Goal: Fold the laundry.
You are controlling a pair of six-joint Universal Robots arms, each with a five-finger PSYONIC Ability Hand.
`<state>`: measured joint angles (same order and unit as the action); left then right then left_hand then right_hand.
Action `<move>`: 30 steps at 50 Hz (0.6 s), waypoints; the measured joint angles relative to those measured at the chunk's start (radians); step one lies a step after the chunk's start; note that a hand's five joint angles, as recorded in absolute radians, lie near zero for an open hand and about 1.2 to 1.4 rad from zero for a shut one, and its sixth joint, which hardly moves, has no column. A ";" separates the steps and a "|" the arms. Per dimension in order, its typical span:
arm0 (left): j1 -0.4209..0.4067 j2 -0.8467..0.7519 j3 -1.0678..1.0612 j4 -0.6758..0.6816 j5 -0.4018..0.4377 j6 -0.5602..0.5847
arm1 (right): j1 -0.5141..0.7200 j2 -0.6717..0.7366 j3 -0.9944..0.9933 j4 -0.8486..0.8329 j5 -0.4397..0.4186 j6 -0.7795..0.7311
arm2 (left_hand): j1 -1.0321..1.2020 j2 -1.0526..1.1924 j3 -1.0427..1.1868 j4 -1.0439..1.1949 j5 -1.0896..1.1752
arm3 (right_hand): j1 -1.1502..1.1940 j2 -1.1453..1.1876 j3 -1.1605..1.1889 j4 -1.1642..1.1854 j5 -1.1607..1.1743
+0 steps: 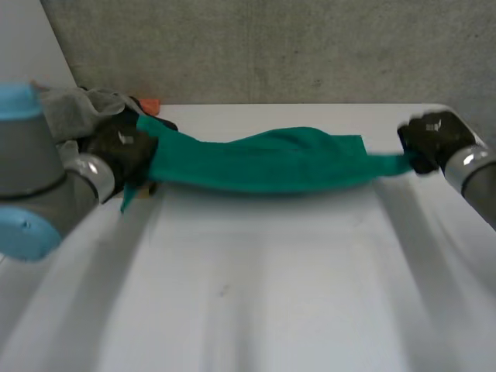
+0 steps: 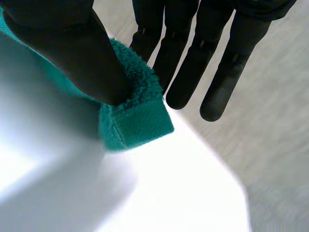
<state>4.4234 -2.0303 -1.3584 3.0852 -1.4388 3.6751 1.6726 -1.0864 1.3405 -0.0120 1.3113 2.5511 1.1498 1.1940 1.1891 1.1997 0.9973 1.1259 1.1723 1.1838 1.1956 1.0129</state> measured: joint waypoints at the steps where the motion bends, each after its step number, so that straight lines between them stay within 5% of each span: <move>1: -0.007 0.012 -0.041 -0.013 -0.009 0.027 | -0.012 -0.008 0.018 0.053 -0.005 -0.033 | 0.000 0.000 0.000 0.000 0.000 | 0.000 0.000 0.000 0.000 0.000; 9: -0.068 0.144 -0.248 -0.250 -0.058 0.159 | -0.120 -0.142 0.174 0.514 0.003 -0.376 | 0.000 0.000 0.000 0.000 0.000 | 0.000 0.000 0.000 0.000 0.000; 16: -0.116 0.182 -0.279 -0.473 -0.047 0.230 | -0.186 -0.247 0.306 0.622 0.001 -0.650 | 0.000 0.000 0.000 0.000 0.000 | 0.000 0.000 0.000 0.000 0.000; 22: -0.113 0.093 -0.187 -0.468 -0.073 0.276 | -0.167 -0.203 0.287 0.557 0.000 -0.623 | 0.000 0.000 0.000 0.000 0.000 | 0.000 0.000 0.000 0.000 0.000; 30: -0.127 -0.103 0.107 -0.336 -0.144 0.274 | -0.097 -0.073 0.148 0.335 0.006 -0.374 | 0.000 0.000 0.000 0.000 0.000 | 0.000 0.000 0.000 0.000 0.000</move>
<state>4.2967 -2.1331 -1.2512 2.7492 -1.5831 3.9490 1.5753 -1.1593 1.4885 0.3230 1.3174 2.1773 1.1498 1.1940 1.1891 1.1997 0.9973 1.1259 1.1723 1.1838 1.1956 1.0130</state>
